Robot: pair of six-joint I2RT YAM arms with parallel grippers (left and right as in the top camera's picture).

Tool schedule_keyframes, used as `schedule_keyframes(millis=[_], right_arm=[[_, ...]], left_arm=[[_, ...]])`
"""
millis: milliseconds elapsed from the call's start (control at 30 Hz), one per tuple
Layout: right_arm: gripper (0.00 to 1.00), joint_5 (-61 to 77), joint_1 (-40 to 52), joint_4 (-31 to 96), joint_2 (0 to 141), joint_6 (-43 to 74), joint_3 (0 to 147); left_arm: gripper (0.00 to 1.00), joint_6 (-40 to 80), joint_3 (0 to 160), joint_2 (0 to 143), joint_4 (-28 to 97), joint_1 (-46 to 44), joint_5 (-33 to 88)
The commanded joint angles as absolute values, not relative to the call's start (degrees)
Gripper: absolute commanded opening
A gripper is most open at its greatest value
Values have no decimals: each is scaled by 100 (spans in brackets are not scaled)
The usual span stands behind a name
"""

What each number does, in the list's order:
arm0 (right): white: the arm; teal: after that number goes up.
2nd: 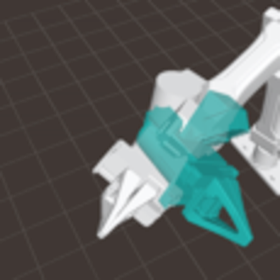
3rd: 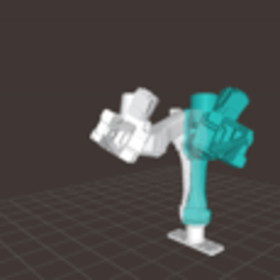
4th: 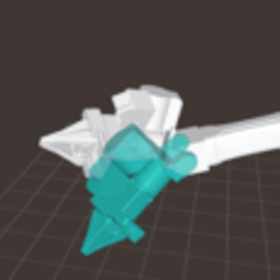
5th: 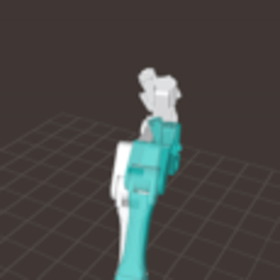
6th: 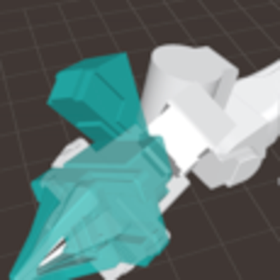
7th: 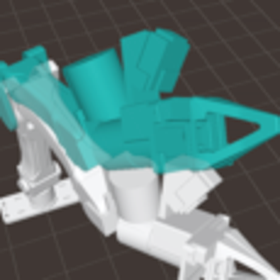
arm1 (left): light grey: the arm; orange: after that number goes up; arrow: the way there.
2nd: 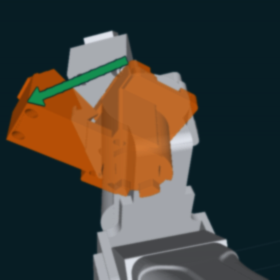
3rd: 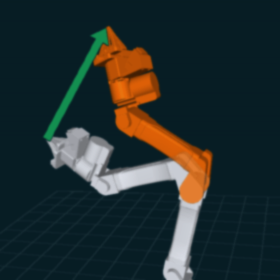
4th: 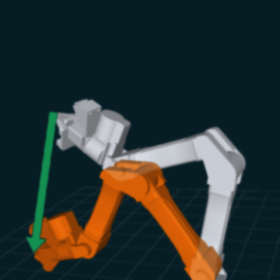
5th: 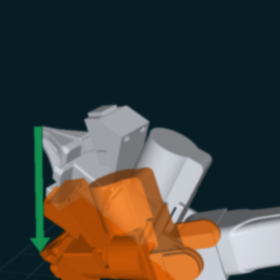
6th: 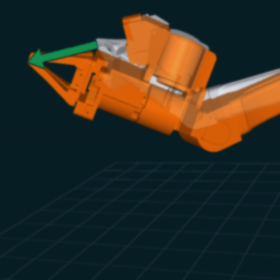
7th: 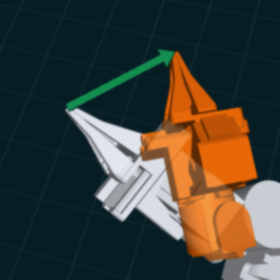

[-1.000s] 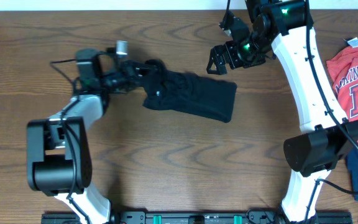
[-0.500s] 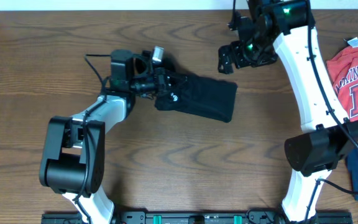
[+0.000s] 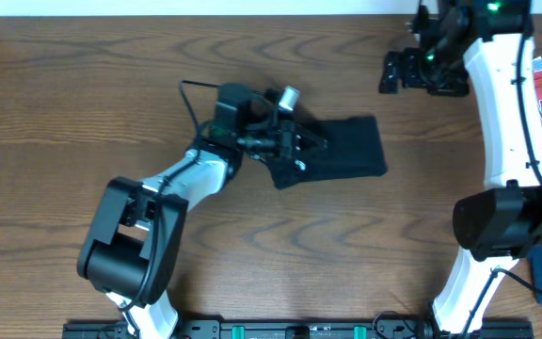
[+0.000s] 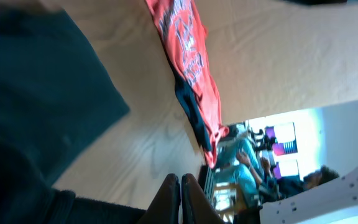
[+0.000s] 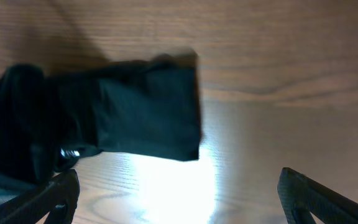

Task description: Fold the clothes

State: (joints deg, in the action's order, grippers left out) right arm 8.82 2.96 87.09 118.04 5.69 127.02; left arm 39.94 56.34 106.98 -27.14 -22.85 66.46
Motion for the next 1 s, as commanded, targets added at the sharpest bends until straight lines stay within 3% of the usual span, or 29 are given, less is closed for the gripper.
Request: schedule_keyframes(millis=[0, 200, 233, 267, 300, 333, 467, 600, 967], right_arm=[[99, 838, 204, 8873, 11775, 633, 12766], [99, 812, 327, 8873, 11852, 401, 12416], [89, 812, 333, 8718, 11863, 405, 12248], [71, 814, 333, 8560, 11874, 425, 12079], [41, 816, 331, 8361, 11891, 467, 11863], [26, 814, 316, 8197, 11917, 607, 11664], [25, 838, 252, 7526, 12134, 707, 10790], [5, 836, 242, 7083, 12637, 705, 10079], [9, 967, 351, 6820, 13493, 703, 9861]], left_arm=[[6, 3817, 5800, 10739, -2707, -2458, 6372], [6, 3865, 5800, 10739, -2652, -2377, 6228], [6, 3863, 5800, 10739, -2641, -2355, 6228], [6, 3868, 5800, 10739, -2633, -2333, 6228], [6, 3865, 5800, 10739, -2624, -2309, 6226], [6, 3865, 5800, 10739, -2624, -2283, 6228], [6, 3870, 5800, 10739, -2622, -2180, 6228], [6, 3887, 5802, 10737, -2626, -2056, 6228], [6, 3828, 5804, 10737, -2226, -1046, 6447]])
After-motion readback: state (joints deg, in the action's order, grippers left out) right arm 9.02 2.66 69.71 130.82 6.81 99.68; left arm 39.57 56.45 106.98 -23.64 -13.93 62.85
